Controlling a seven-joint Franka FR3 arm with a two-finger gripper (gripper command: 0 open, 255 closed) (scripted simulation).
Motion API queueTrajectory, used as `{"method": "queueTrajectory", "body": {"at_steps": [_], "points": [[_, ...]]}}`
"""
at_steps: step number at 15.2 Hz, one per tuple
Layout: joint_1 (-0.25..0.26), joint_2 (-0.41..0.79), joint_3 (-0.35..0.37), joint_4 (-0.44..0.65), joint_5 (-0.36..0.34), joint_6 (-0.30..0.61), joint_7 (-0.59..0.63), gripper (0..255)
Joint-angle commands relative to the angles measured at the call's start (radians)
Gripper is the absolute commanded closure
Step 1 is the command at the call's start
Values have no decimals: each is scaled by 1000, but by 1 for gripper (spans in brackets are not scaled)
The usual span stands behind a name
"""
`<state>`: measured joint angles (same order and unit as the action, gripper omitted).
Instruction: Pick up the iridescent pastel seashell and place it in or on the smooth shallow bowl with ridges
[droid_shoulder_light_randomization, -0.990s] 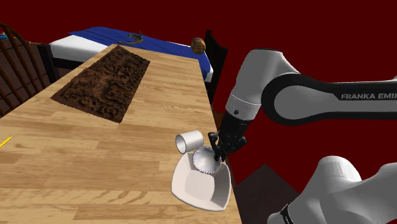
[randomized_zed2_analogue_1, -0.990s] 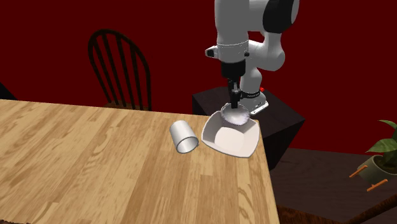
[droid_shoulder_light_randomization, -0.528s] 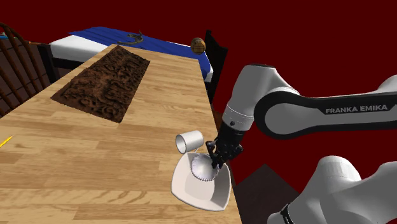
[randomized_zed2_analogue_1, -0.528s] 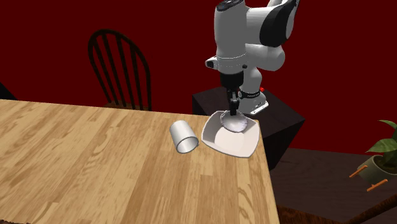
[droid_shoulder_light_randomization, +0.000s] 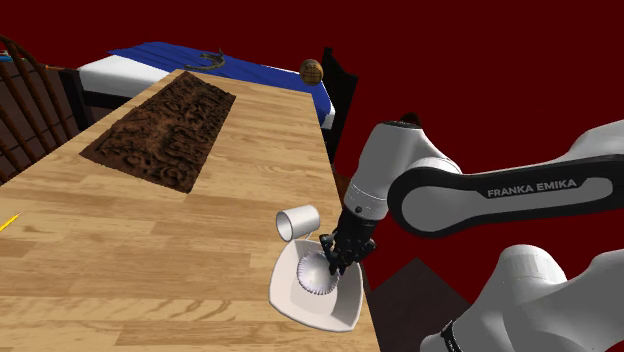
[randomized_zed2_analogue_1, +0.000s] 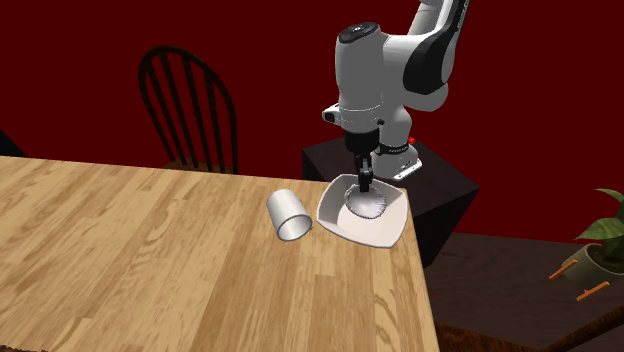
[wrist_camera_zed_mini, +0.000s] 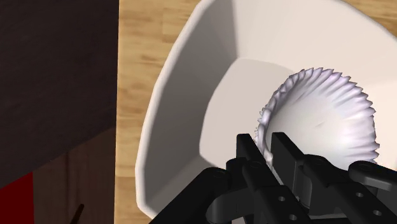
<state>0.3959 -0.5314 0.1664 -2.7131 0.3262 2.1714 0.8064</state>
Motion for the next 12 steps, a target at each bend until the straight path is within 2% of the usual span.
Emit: {"method": "queueTrajectory", "body": {"at_steps": [1, 6, 7, 12], "points": [[0, 2, 1, -1, 1, 4, 0, 255], [0, 2, 1, -1, 1, 4, 0, 255], [0, 2, 1, -1, 1, 4, 0, 0], [0, 2, 1, -1, 1, 4, 0, 0]]}}
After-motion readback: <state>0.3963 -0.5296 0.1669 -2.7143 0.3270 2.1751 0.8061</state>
